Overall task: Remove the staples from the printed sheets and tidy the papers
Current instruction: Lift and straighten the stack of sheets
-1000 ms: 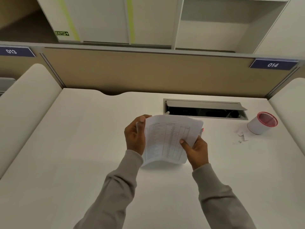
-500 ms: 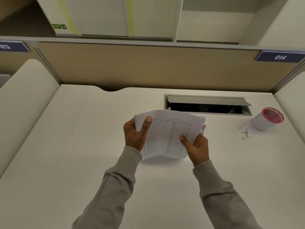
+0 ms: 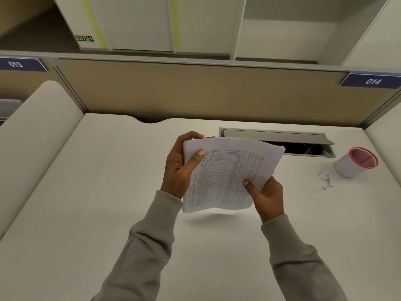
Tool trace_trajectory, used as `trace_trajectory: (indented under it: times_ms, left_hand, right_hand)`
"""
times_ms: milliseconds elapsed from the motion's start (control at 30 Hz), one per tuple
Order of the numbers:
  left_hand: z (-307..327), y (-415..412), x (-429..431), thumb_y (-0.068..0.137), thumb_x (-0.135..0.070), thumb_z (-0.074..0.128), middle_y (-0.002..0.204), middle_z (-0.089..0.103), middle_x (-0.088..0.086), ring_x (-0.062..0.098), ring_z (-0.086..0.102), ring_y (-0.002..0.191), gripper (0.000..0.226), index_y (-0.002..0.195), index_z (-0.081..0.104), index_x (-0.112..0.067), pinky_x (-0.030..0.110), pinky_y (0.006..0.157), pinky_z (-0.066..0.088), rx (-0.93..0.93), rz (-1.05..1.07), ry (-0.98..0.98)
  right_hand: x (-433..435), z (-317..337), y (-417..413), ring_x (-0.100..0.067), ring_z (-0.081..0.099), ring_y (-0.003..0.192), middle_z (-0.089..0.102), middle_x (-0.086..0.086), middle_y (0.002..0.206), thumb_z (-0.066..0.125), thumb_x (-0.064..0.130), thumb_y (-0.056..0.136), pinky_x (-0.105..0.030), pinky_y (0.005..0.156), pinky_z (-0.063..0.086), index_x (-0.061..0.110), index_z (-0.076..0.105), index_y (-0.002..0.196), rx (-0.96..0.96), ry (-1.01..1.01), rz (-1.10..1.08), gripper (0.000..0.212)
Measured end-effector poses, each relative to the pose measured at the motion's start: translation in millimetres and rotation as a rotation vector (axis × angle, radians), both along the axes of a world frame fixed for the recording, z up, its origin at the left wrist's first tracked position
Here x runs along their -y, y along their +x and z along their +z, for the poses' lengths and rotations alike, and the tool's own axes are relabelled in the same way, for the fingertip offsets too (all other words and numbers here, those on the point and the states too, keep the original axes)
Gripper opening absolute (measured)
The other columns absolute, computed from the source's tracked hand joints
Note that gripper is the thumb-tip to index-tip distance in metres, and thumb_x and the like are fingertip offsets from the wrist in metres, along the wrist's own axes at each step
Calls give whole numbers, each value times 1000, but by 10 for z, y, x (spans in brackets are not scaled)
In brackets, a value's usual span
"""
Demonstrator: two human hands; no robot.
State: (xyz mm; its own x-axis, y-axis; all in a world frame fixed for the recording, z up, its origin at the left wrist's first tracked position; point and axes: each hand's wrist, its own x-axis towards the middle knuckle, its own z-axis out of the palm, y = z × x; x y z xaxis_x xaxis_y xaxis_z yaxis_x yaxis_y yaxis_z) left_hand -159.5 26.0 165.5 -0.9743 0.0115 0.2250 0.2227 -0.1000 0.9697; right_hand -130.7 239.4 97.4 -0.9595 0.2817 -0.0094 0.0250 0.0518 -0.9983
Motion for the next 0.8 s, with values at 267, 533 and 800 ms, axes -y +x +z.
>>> trace_trajectory:
  times_ms: [267, 533, 800]
  left_hand:
    - [25, 32, -43, 91, -9, 56, 119, 64, 3, 29, 63, 111, 33, 110, 58, -36, 36, 83, 57, 24, -29, 134]
    - [-62, 7, -31, 91, -5, 53, 123, 65, 16, 39, 60, 118, 30, 103, 62, -32, 47, 93, 55, 72, -75, 201]
    - [-235, -3, 14, 81, 0, 55, 113, 66, 24, 42, 64, 108, 31, 98, 60, -25, 59, 89, 52, 126, -29, 192]
  right_hand:
    - [-3, 24, 9, -23, 66, 102, 69, -4, 112, 70, -3, 84, -36, 89, 55, 16, 63, 114, 7, -14, 5, 36]
    - [-8, -67, 28, -27, 66, 103, 70, -9, 112, 70, -4, 84, -36, 88, 56, 14, 64, 114, 43, -53, -14, 36]
    - [53, -113, 25, -25, 68, 97, 69, -11, 109, 67, -11, 83, -35, 87, 57, 11, 63, 113, 73, -45, -44, 38]
